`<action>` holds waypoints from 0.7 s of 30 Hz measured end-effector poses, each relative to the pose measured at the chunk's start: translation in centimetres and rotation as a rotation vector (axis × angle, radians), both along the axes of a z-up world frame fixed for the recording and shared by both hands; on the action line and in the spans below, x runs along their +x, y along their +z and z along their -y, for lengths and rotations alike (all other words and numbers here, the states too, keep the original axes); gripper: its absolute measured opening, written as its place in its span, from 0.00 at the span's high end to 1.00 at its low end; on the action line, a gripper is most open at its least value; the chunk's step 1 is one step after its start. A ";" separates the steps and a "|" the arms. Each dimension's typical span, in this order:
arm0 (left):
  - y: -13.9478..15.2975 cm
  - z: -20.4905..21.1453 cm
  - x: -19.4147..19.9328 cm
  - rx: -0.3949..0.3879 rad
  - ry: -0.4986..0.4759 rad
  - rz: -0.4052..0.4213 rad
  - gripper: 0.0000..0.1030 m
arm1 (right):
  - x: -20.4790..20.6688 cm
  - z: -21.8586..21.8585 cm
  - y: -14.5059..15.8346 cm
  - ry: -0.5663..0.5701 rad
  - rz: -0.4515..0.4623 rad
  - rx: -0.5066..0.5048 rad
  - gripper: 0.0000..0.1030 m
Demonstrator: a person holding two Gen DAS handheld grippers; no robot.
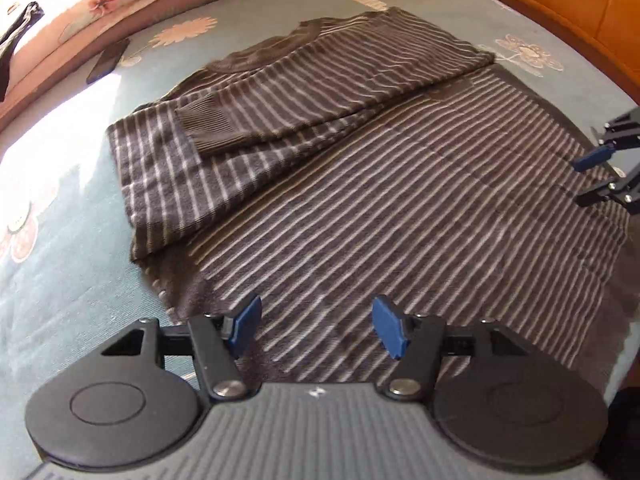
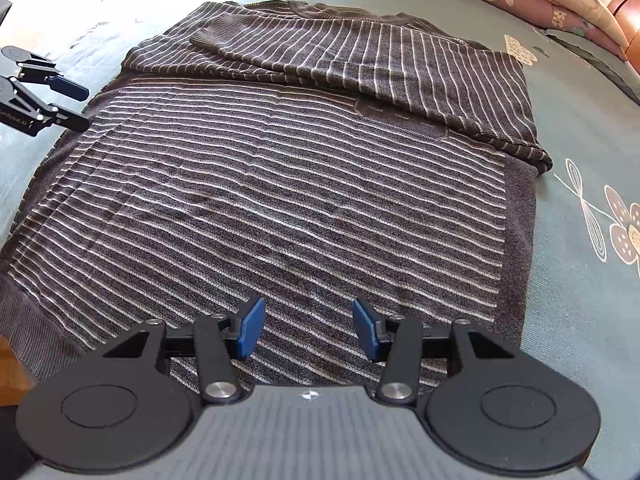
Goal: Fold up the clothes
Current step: 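Raise both open grippers and move them along the sweater hem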
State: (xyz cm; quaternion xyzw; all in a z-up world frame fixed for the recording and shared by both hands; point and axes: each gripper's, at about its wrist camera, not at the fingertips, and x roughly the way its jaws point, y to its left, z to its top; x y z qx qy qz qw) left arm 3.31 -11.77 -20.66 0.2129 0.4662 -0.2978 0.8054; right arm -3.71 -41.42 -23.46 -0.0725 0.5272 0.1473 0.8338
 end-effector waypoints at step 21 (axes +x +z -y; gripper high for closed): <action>-1.5 5.7 -9.3 0.050 -0.105 -0.007 0.33 | -6.7 4.4 -0.4 -0.022 -0.024 -0.019 0.46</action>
